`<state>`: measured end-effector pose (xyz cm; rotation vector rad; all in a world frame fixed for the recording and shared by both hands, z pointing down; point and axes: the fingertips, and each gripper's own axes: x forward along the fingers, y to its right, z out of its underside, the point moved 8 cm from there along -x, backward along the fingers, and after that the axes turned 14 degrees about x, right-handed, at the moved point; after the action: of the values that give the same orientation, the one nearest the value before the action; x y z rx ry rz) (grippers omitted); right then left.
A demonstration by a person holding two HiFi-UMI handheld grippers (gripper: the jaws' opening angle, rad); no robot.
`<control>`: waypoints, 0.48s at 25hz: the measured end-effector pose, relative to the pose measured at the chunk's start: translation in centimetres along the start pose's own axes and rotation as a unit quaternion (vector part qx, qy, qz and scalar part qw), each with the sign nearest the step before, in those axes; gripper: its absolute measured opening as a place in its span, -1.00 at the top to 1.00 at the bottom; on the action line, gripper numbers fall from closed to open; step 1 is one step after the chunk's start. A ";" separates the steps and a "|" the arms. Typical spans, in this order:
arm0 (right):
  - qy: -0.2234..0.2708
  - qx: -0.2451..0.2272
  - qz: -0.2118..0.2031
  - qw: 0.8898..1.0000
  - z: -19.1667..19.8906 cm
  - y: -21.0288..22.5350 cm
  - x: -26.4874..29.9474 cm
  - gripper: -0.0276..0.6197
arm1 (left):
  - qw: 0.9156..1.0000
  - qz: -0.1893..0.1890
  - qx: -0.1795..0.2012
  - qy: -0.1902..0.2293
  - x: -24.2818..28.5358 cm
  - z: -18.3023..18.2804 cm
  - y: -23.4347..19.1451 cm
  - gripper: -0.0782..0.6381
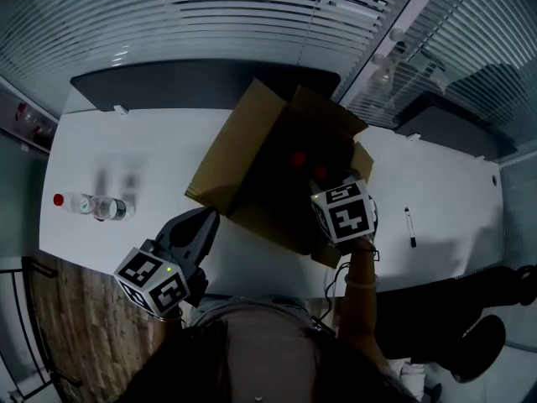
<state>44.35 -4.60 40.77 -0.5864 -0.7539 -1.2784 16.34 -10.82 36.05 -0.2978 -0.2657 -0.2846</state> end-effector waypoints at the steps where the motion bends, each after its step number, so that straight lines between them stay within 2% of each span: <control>1: 0.005 -0.002 -0.002 1.000 0.0 -0.1 -0.1 0.39 | 1.000 -0.002 0.001 0.002 -0.1 0.0 0.1 0.76; 8: 0.042 0.016 -0.039 0.998 -0.3 -0.7 -2.2 0.39 | 1.000 -0.025 0.008 0.003 -1.4 0.1 1.0 0.76; 12: 0.059 0.004 -0.042 0.997 -0.4 -0.9 -3.8 0.39 | 0.999 -0.046 0.012 0.000 -2.3 -0.3 2.1 0.76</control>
<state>43.13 -2.76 37.55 -0.4720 -0.6906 -1.3740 14.94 -8.44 34.53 -0.2627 -0.2834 -0.3726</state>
